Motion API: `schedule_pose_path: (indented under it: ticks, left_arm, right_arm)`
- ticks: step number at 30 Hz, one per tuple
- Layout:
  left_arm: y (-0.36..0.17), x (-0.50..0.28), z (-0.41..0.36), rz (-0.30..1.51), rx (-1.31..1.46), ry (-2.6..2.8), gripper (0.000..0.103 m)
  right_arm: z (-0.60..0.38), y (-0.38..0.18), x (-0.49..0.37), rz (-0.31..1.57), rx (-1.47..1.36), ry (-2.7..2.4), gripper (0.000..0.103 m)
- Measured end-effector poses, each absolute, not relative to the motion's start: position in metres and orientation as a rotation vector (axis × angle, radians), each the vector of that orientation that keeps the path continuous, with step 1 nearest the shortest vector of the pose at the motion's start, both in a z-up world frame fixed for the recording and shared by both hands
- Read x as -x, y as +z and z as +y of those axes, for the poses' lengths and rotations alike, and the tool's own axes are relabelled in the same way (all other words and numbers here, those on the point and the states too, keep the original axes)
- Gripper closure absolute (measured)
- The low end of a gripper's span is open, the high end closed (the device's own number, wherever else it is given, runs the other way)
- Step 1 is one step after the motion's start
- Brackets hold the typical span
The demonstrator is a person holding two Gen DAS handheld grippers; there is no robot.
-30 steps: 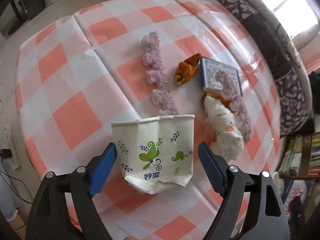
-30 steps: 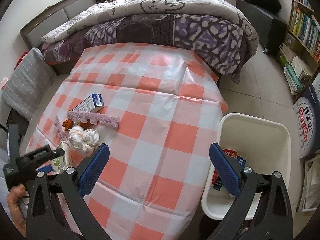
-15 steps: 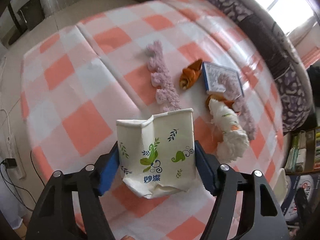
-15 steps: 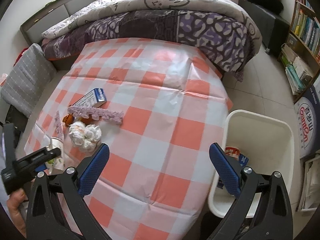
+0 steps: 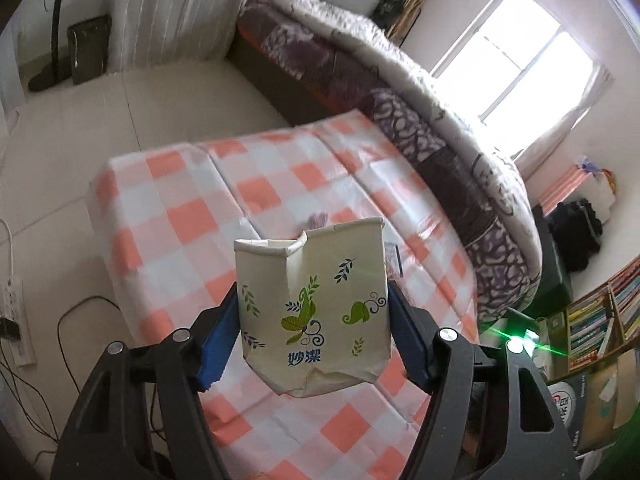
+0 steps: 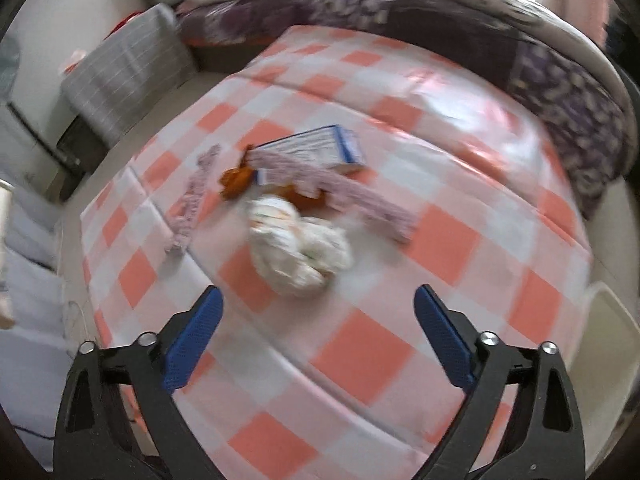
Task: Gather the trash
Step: 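Grasp the white tissue roll with the right tool while the left tool lifts the paper cup, then carry the tissue roll to the white bin and release it with the right tool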
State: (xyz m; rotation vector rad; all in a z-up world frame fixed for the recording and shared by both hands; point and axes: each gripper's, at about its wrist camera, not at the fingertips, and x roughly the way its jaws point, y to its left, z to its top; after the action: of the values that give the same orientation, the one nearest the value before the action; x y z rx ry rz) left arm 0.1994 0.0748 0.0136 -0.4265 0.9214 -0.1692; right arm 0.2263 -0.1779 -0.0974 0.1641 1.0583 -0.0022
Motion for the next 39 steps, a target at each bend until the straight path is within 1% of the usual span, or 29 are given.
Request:
schedule_pose_path:
  ticks: [3, 4, 5, 6, 7, 8, 11, 16, 23, 29, 32, 39]
  left_arm:
    - [0.017, -0.200, 0.082, 0.915, 0.401, -0.157, 0.035]
    - [0.017, -0.200, 0.084, 0.917, 0.392, -0.152, 0.035]
    - [0.016, -0.202, 0.086, 0.920, 0.389, -0.151, 0.035]
    - [0.015, -0.202, 0.088, 0.922, 0.389, -0.152, 0.035]
    - [0.013, -0.203, 0.090, 0.923, 0.388, -0.151, 0.035]
    - [0.012, -0.204, 0.092, 0.924, 0.385, -0.147, 0.035]
    - [0.008, -0.204, 0.097, 0.929, 0.381, -0.141, 0.035]
    - [0.007, -0.202, 0.101, 0.925, 0.388, -0.140, 0.035]
    - [0.013, -0.192, 0.092, 0.887, 0.351, -0.149, 0.035]
    - [0.024, -0.178, 0.089, 0.836, 0.303, -0.138, 0.035]
    - [0.030, -0.170, 0.090, 0.808, 0.292, -0.126, 0.035]
    - [0.032, -0.164, 0.087, 0.804, 0.271, -0.125, 0.035]
  right_arm:
    - [-0.160, -0.110, -0.244, 1.059, -0.103, 0.019, 0.024]
    - [-0.156, -0.113, -0.249, 1.067, -0.091, 0.025, 0.032]
    - [-0.152, -0.118, -0.255, 1.082, -0.084, 0.030, 0.044]
    - [-0.152, -0.122, -0.261, 1.098, -0.085, 0.033, 0.053]
    - [-0.151, -0.124, -0.265, 1.103, -0.080, 0.022, 0.069]
    - [-0.153, -0.121, -0.268, 1.080, -0.084, 0.018, 0.077]
    - [-0.166, -0.107, -0.269, 1.048, -0.230, 0.073, 0.078]
    - [-0.177, -0.079, -0.263, 0.977, -0.349, 0.112, 0.079]
    - [-0.175, -0.042, -0.233, 0.889, -0.309, 0.100, 0.079]
    - [-0.175, -0.022, -0.202, 0.815, -0.259, 0.081, 0.079]
    - [-0.172, -0.015, -0.189, 0.788, -0.229, 0.077, 0.079]
    - [-0.172, -0.002, -0.171, 0.757, -0.232, 0.059, 0.079]
